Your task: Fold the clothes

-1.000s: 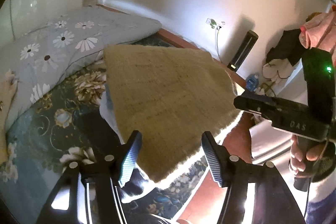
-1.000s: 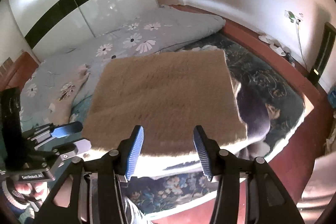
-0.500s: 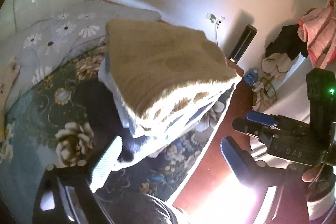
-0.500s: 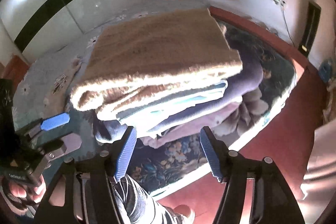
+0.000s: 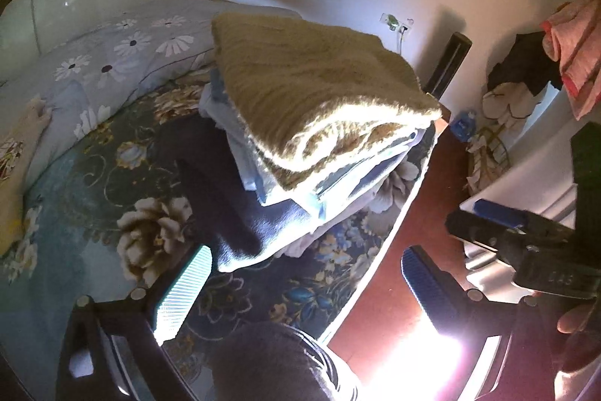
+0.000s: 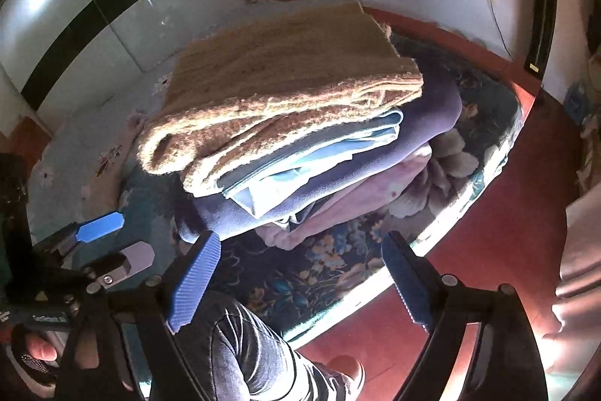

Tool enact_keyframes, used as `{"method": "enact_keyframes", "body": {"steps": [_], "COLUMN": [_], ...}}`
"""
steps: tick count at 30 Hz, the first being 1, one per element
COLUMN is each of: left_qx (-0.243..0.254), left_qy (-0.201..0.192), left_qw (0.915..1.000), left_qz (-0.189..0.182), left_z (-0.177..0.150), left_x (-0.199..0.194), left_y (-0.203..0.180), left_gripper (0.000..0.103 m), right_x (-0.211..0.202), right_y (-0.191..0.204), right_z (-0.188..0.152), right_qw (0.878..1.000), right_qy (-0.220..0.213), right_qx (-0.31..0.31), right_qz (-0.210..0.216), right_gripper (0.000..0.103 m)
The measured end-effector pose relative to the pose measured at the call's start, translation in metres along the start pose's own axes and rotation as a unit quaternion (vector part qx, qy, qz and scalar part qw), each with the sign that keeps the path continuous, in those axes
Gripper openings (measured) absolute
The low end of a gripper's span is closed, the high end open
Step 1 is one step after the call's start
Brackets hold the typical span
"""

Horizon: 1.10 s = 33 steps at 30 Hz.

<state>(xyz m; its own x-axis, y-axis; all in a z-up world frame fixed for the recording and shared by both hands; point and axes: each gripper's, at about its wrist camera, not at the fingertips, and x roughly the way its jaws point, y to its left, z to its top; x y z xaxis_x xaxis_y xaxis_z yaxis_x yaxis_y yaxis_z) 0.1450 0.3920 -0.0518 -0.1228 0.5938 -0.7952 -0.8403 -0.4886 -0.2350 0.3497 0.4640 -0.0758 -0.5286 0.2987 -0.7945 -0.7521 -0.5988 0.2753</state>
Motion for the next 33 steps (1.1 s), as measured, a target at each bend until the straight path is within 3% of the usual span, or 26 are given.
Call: {"method": "enact_keyframes", "body": {"steps": [8, 12, 22, 33], "left_qx": [-0.014, -0.016, -0.001, 0.001], "left_qy": [-0.02, -0.029, -0.047, -0.024], "left_qw": [0.9997, 0.9993, 0.9987, 0.9977], "left_qz": [0.004, 0.016, 0.023, 0.064], "left_z": [-0.005, -0.006, -0.009, -0.017], "left_x": [-0.014, -0.02, -0.032, -0.017], "left_y": [0.003, 0.002, -0.01, -0.007], "left_gripper": [0.103, 0.103, 0.103, 0.103], "right_x": [-0.008, -0.015, -0.023, -0.016], "right_y": [0.009, 0.011, 0.018, 0.019], "right_z": [-0.008, -0.011, -0.018, -0.027], "right_qw": [0.999, 0.999, 0.997, 0.997], "right_qy": [-0.01, -0.024, -0.043, -0.029], "right_qx": [-0.019, -0.022, -0.035, -0.034], "right_qz": [-0.024, -0.035, -0.058, -0.063], "right_gripper": [0.091, 0.103, 0.103, 0.103]}}
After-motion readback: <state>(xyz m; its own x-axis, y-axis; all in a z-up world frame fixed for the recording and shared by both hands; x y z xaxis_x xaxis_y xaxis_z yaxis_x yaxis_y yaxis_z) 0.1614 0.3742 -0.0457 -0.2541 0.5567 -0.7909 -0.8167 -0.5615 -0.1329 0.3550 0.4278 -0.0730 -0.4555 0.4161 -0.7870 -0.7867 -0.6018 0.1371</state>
